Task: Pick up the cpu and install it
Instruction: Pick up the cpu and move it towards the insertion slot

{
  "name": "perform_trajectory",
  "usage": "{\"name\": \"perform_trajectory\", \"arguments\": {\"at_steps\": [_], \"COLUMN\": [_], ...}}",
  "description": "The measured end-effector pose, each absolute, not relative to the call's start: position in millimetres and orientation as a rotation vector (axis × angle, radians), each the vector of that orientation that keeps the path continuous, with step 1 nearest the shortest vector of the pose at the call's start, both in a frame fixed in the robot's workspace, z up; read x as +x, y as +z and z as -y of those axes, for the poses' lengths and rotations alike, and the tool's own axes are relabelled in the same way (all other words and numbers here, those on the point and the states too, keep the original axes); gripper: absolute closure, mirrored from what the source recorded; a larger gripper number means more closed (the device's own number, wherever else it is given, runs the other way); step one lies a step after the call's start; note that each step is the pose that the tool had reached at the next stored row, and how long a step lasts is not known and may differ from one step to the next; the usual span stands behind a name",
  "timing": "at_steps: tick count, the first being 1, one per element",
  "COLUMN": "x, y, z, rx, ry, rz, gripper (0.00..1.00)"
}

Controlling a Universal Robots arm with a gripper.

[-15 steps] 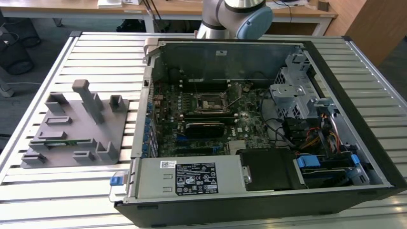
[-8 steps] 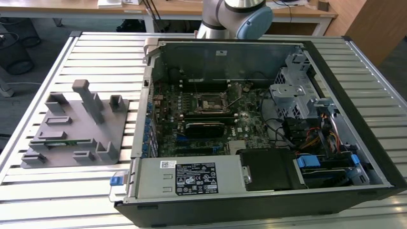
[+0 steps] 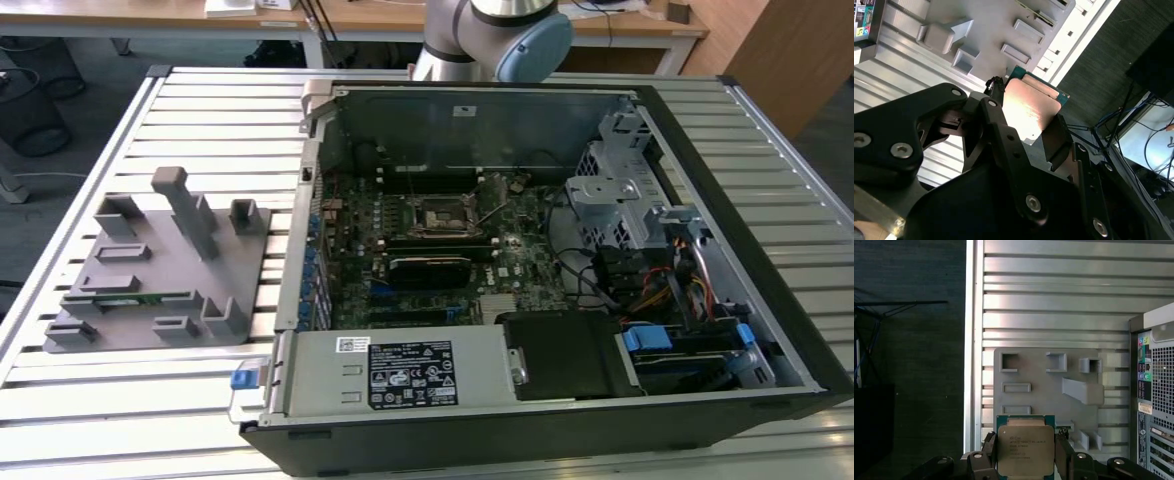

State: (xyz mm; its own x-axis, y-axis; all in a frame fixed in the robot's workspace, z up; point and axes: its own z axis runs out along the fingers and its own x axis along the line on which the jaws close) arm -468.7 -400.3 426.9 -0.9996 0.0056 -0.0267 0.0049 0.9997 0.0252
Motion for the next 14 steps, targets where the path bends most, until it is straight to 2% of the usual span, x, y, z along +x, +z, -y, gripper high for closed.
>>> {"name": "perform_trajectory", "arguments": {"at_steps": [14], "x": [-457], "y": [427], "z": [400], "rx": [0.008], "ry": [0.039], "rz": [-3.115], "gripper": [0.45]}}
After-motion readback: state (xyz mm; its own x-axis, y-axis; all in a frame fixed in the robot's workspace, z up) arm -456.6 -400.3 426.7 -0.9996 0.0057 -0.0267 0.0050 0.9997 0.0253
